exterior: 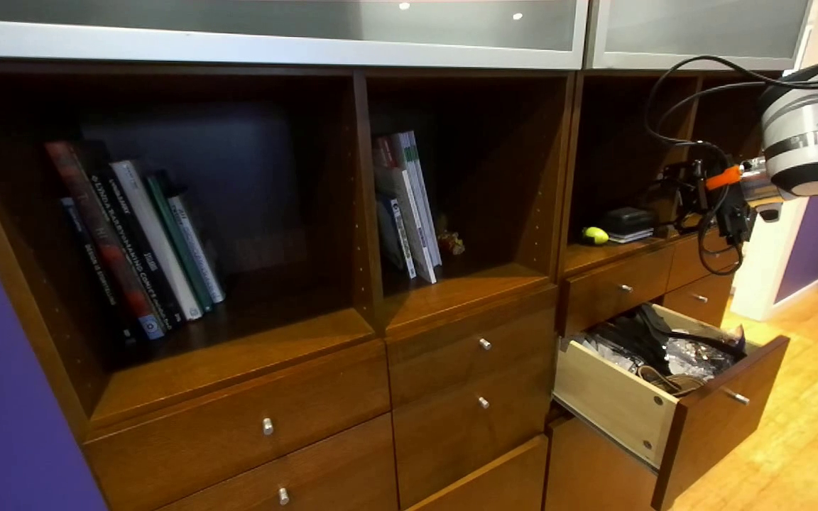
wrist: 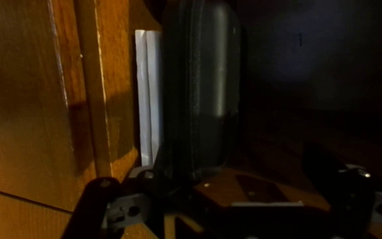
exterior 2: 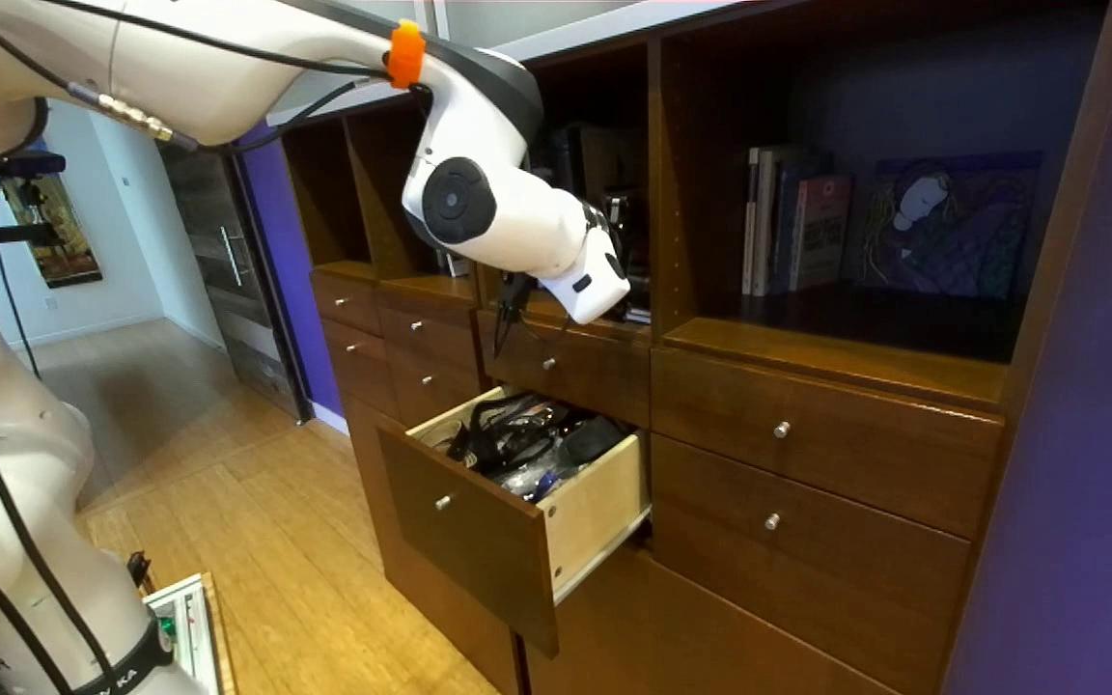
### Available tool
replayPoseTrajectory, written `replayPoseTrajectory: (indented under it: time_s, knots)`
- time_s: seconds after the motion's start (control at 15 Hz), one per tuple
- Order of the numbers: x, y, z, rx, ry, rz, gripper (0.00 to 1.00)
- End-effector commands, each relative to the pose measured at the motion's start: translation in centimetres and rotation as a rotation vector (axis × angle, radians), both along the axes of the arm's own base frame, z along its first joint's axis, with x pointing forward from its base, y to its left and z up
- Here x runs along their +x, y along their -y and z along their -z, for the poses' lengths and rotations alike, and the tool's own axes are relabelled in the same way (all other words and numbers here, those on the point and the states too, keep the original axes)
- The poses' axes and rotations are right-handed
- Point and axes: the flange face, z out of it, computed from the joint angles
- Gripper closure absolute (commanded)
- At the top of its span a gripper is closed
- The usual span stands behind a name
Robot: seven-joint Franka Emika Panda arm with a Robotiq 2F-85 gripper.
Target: Remove the black pouch from the drawer and put it in the shelf on top of the open drawer
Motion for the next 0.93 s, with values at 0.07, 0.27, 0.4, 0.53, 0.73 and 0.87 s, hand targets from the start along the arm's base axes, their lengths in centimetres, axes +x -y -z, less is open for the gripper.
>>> replayPoseTrajectory:
  time_s: [0.07,0.27,0.4,0.53,0.73,0.87]
  knots:
    - [-1.4,0.5,-0.8,-0.073,-0.104,-0.126,0.0]
    - [-2.1,1.9,-1.5,-0.161,-0.197,-0.217,0.0]
    - [-3.2,2.9,-2.7,-0.204,-0.253,-0.312,0.0]
    - [-4.7,4.0,-4.2,-0.253,-0.318,-0.414,0.0]
    - [-7.7,5.5,-6.7,-0.307,-0.403,-0.584,0.0]
    - [-9.2,6.6,-8.2,-0.354,-0.451,-0.684,0.0]
